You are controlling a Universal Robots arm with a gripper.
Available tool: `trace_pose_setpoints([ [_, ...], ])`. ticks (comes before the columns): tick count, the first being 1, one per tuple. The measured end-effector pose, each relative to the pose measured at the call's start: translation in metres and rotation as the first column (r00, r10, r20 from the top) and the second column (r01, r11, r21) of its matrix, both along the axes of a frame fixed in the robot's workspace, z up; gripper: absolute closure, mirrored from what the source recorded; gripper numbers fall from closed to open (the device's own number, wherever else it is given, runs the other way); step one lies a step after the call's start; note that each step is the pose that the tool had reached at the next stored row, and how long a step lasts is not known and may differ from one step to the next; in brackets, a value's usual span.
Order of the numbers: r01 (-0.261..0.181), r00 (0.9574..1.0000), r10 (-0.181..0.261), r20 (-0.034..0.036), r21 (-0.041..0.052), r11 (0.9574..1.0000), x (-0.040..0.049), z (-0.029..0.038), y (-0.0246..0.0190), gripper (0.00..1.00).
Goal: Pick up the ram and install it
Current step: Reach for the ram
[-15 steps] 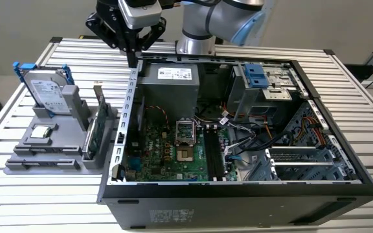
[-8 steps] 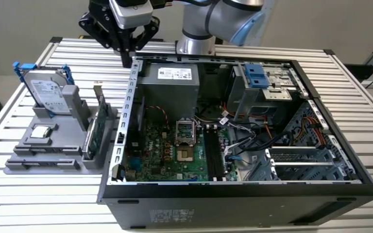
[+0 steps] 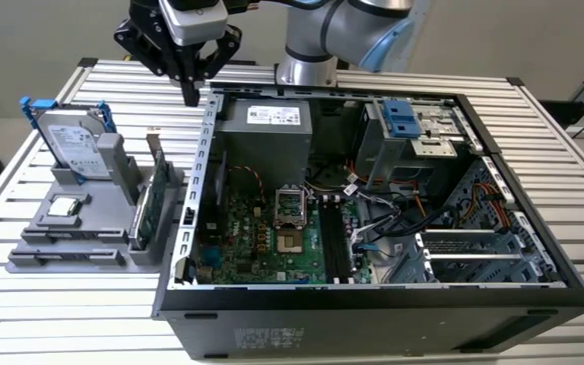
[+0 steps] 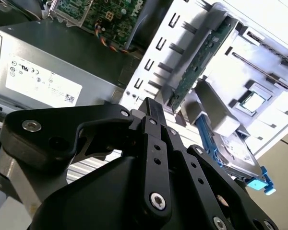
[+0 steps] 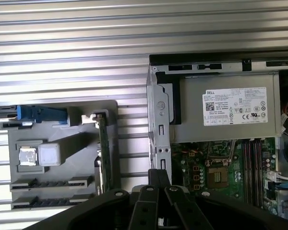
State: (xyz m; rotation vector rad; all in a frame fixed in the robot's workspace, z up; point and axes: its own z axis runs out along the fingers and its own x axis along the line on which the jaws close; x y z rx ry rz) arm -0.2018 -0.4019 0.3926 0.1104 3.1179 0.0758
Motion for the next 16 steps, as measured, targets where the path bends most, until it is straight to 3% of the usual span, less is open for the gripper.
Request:
trace_pose_setpoints([
  [16,0.0,1.0,0.0,0.0001,0.0,1.0,-0.015,0.0,-0.0026,1.0],
])
